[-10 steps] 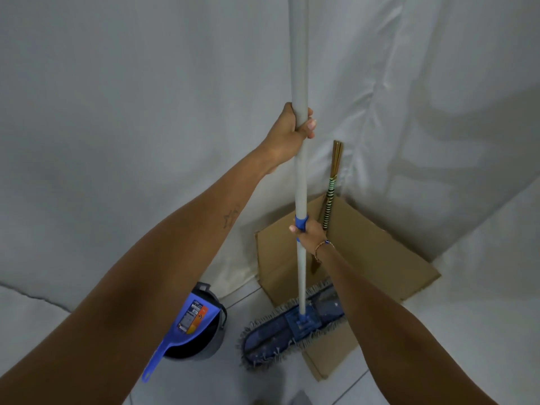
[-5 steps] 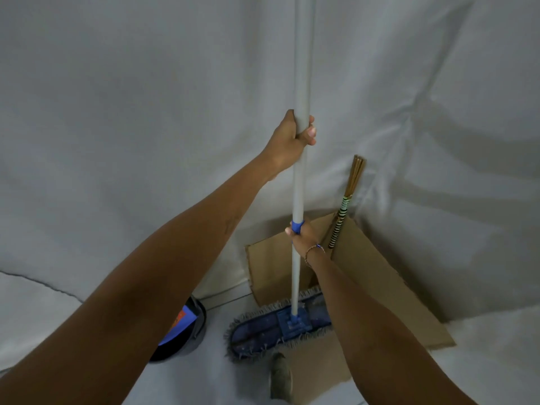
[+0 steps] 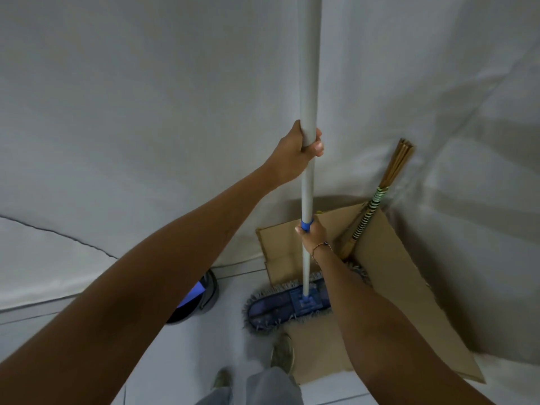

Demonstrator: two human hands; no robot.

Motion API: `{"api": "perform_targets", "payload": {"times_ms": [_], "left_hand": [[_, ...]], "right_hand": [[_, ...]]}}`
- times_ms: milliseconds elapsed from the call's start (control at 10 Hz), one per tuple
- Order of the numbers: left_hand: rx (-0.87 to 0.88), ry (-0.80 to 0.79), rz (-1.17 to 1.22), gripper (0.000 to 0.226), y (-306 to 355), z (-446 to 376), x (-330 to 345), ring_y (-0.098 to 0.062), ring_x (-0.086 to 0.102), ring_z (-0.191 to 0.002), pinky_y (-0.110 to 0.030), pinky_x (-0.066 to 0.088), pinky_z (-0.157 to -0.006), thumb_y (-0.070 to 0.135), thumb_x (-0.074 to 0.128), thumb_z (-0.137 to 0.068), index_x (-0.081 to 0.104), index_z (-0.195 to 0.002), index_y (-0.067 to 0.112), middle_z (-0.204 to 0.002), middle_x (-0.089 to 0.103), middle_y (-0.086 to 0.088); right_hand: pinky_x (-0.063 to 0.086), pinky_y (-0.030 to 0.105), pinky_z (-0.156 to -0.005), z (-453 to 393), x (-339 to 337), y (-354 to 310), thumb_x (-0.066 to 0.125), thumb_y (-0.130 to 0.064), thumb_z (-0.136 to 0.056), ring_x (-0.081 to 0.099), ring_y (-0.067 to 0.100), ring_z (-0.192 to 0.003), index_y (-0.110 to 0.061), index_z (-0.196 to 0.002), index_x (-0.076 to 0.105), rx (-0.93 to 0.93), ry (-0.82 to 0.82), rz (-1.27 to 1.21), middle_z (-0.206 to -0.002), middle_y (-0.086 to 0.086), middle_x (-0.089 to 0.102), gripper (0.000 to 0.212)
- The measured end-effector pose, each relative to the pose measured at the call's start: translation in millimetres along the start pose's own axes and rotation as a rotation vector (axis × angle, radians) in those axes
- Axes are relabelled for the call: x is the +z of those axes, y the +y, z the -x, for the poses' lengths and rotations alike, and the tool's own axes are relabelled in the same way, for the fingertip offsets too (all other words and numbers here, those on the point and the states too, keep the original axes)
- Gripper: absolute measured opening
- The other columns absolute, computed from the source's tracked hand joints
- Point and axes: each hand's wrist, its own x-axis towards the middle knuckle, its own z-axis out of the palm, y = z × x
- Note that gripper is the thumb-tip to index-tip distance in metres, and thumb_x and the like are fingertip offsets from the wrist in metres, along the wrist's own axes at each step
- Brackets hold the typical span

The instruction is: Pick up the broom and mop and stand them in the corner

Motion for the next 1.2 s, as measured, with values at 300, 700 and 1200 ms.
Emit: {"api": "perform_targets", "payload": {"times_ms": [300,700,1200], "left_hand": [[-0.156,-0.007,-0.076,0.028,-40,-27,14,-0.026,0.061,-0.112,-0.042,0.047,-0.104,0.018,0.055,-0.093,0.048,-0.116,0.003,-0.116,0.064,-0.016],[-0.238,0.071,0.014,0.036,-45,-38,11,-0.028,0.057,-0.118,-0.049,0.047,-0.104,0.023,0.055,-0.093,0.048,-0.127,0.013,-0.125,0.061,-0.015],[-0.354,0.016,-0.170,0.043,-53,21,-29,-0.025,0.052,-0.125,-0.040,0.041,-0.110,0.029,0.052,-0.095,0.054,-0.129,0.004,-0.134,0.056,-0.014]], "right_hand": [[0.048,0.040,-0.089,-38,2,21,0.062,-0.011,-0.086,0.059,0.037,-0.101,0.002,-0.112,0.053,0.028,-0.069,0.060,-0.111,0.025,0.062,0.031],[0.052,0.041,-0.087,-48,3,10,0.072,-0.014,-0.079,0.062,0.035,-0.099,0.001,-0.109,0.060,0.011,0.017,0.123,-0.108,0.022,0.067,0.036],[0.043,0.028,-0.063,-4,-3,4,0.063,-0.010,-0.081,0.058,0.030,-0.081,-0.002,-0.080,0.063,-0.077,0.150,0.209,-0.082,0.023,0.062,0.008]]}}
